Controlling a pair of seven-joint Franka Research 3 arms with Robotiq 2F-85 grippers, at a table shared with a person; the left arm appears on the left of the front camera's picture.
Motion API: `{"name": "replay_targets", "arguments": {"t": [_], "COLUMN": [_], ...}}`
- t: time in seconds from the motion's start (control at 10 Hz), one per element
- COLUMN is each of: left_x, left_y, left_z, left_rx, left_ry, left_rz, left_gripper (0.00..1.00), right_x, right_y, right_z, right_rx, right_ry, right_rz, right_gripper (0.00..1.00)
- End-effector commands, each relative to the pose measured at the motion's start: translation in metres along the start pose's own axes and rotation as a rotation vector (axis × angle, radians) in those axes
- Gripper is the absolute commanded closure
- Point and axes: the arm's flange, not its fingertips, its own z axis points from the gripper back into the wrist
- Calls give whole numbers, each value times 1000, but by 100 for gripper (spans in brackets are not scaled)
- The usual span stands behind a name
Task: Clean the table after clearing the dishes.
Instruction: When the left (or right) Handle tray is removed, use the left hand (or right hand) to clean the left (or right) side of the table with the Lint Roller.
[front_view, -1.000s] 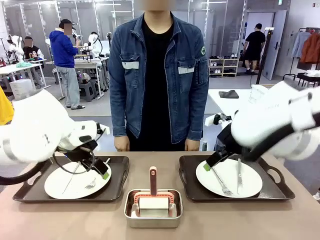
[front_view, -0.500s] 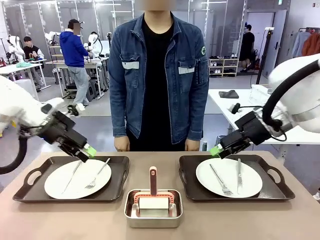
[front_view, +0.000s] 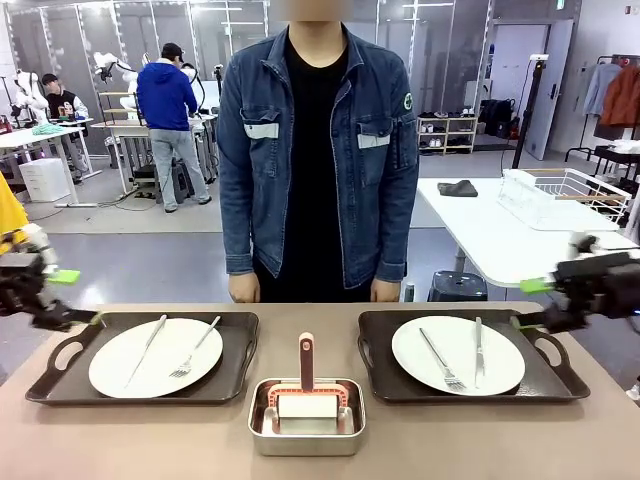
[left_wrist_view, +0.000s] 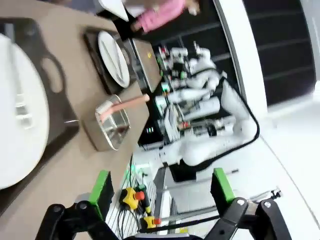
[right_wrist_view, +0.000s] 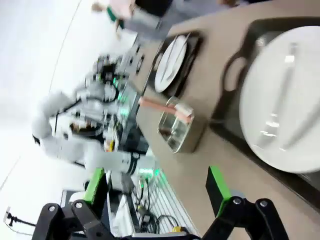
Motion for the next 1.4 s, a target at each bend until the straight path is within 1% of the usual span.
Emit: {"name": "replay_targets", "arguments": {"t": [0.0, 0.1, 0.2, 0.3, 0.4, 0.5, 0.6, 0.7, 1.3], "left_x": [-5, -22, -37, -49, -64, -75, -72, -76, -76], "left_y": [2, 3, 0, -5, -12, -19, -24, -10, -10], "left_z": [54, 95, 127, 151, 176, 197, 210, 196, 196], "left_rx": [54, 143, 190, 243, 302, 301, 300, 283, 283], "left_ry": [-169, -247, -323, -394, -435, -508, -576, -455, -455], "left_rz": [-13, 9, 5, 40, 71, 66, 75, 45, 45], "left_gripper": [0, 0, 0, 0, 0, 0, 0, 0, 0], "right_x": [-13, -29, -42, -52, -61, -64, -58, -73, -73], "right_y": [-8, -23, -29, -30, -27, -20, -12, -34, -34], "right_z": [57, 106, 136, 154, 168, 175, 171, 192, 192], "right_rx": [-30, -35, -48, -62, -73, -115, -160, -103, -103], "right_ry": [-216, -377, -472, -528, -583, -611, -570, -572, -572], "right_rz": [-67, -144, -189, -220, -237, -252, -231, -229, -229], "right_gripper": [0, 0, 0, 0, 0, 0, 0, 0, 0]}}
